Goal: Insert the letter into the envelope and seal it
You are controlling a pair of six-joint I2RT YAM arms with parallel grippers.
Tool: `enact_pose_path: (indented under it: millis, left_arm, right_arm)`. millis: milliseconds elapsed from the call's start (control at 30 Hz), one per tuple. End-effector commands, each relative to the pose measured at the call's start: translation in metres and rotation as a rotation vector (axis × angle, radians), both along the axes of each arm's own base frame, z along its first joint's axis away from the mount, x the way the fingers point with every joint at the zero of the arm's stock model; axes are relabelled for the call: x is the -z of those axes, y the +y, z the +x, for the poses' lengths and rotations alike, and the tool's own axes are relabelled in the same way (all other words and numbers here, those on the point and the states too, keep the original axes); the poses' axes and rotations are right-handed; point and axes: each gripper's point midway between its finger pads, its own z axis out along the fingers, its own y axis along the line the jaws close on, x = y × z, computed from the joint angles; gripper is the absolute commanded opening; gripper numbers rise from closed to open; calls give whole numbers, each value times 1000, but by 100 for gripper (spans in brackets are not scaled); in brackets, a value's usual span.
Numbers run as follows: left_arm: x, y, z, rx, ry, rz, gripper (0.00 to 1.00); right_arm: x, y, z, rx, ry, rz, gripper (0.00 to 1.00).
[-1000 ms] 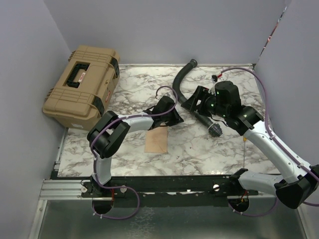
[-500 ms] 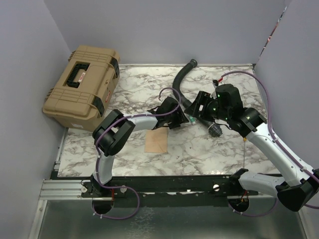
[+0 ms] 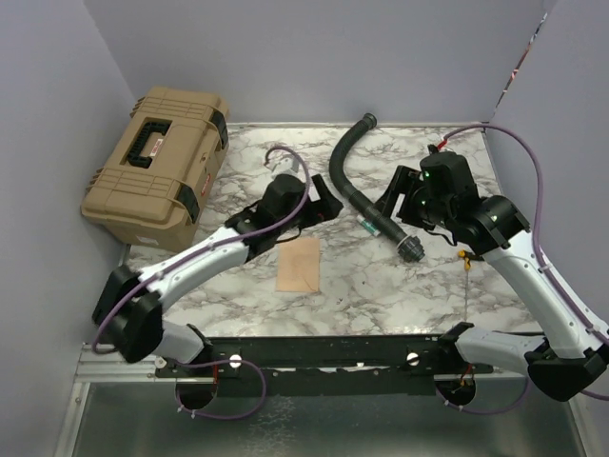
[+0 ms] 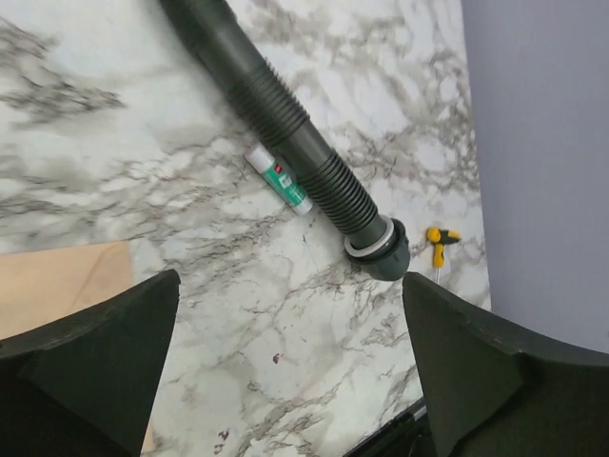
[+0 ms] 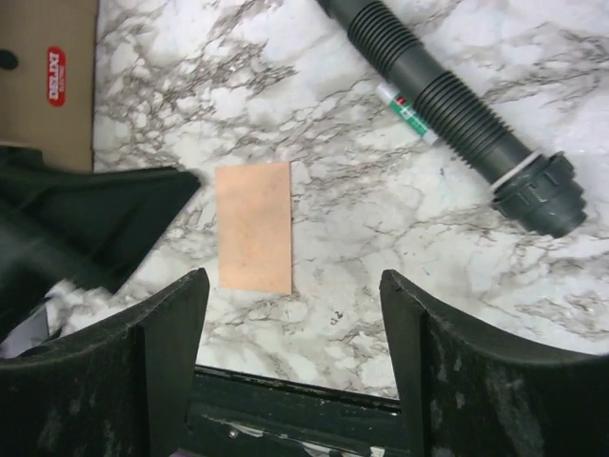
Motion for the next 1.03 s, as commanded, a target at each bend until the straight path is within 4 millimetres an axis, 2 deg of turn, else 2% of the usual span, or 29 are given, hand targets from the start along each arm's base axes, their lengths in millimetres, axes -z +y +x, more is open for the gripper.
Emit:
enact_pose_path:
  millis: [0, 67, 200, 333, 467, 633, 733, 833, 1000]
  left_arm:
    - [-38, 84, -16, -192, -139, 163, 99]
    - [-67, 117, -27, -248, -200, 206, 99]
    - [-123, 180, -54, -355, -300, 285, 99]
    - [-170, 241, -82, -468, -364, 375, 99]
    - [-211, 282, -104, -530, -410, 438, 99]
    - [-233, 302, -118, -546, -427, 480, 99]
    - [-239, 304, -119, -540, -438, 486, 99]
    - [-245, 303, -118, -526, -443, 507, 99]
    - [-243, 298, -114, -504, -437, 535, 99]
  right_arm:
    - [0, -35, -7, 89, 26, -144, 82]
    - [-7, -39, -10, 82, 26, -163, 91]
    - [-22, -57, -14, 134, 20, -222, 98]
    - [-42, -76, -17, 189, -11, -273, 100]
    - [-67, -86, -21, 214, -59, -279, 100]
    - [-99, -78, -24, 159, -130, -211, 100]
    - [-113, -66, -26, 104, -157, -150, 100]
    - [-119, -64, -24, 112, -168, -130, 100]
    - [-116, -63, -19, 113, -169, -145, 100]
